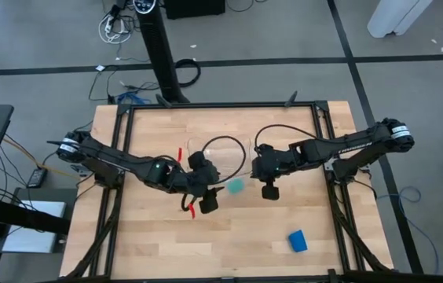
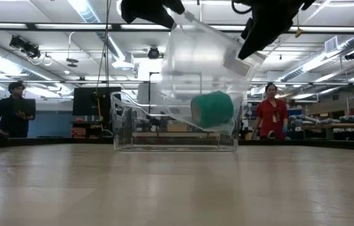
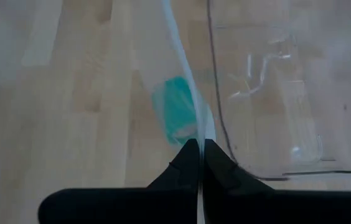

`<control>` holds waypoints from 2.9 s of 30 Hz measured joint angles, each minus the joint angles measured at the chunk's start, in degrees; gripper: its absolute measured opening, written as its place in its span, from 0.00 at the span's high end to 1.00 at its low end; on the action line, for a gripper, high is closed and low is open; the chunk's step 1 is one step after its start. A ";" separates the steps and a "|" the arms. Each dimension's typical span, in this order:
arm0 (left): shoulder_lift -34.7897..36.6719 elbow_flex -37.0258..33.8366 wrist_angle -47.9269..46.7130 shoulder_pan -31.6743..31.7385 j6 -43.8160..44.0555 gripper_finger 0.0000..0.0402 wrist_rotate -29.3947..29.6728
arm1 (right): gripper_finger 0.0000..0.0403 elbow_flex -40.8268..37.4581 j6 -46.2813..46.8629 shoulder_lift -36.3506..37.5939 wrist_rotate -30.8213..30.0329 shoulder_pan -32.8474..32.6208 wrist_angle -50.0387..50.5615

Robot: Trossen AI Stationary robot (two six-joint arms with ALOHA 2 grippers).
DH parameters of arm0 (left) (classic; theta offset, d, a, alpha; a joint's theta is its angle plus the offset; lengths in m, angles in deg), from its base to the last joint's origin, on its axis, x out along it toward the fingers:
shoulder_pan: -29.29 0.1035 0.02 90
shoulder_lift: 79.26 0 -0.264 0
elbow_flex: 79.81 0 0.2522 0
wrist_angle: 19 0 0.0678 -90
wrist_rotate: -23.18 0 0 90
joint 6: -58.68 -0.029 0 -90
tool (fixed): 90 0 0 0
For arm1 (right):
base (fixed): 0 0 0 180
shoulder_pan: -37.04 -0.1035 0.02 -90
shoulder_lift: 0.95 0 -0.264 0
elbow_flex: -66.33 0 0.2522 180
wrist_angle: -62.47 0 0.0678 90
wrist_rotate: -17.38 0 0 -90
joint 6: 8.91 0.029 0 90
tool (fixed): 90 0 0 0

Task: Roll bandage
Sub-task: Open the transparent zip bag

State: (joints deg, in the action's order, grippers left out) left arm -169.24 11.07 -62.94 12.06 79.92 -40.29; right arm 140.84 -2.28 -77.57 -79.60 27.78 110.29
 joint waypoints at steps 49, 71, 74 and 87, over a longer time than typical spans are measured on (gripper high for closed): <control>-4.69 -0.55 4.70 -0.50 -19.19 0.99 3.65 | 0.70 2.71 -1.49 1.31 -5.41 -5.05 -7.69; -4.69 -0.63 6.56 -0.66 -19.08 1.00 3.67 | 0.72 2.69 -10.41 -7.65 -8.02 -5.20 -22.94; -4.69 -0.63 6.65 -0.66 -18.87 1.00 3.67 | 0.76 2.69 -11.04 -7.58 -7.89 -5.20 -23.33; -4.69 -0.69 7.93 -0.63 -17.96 0.99 3.82 | 0.99 2.69 -13.20 -7.61 -6.04 -5.09 -23.49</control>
State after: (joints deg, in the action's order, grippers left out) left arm -173.93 10.38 -55.01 11.43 61.96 -36.47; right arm 143.53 -15.48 -85.18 -85.64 22.69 86.81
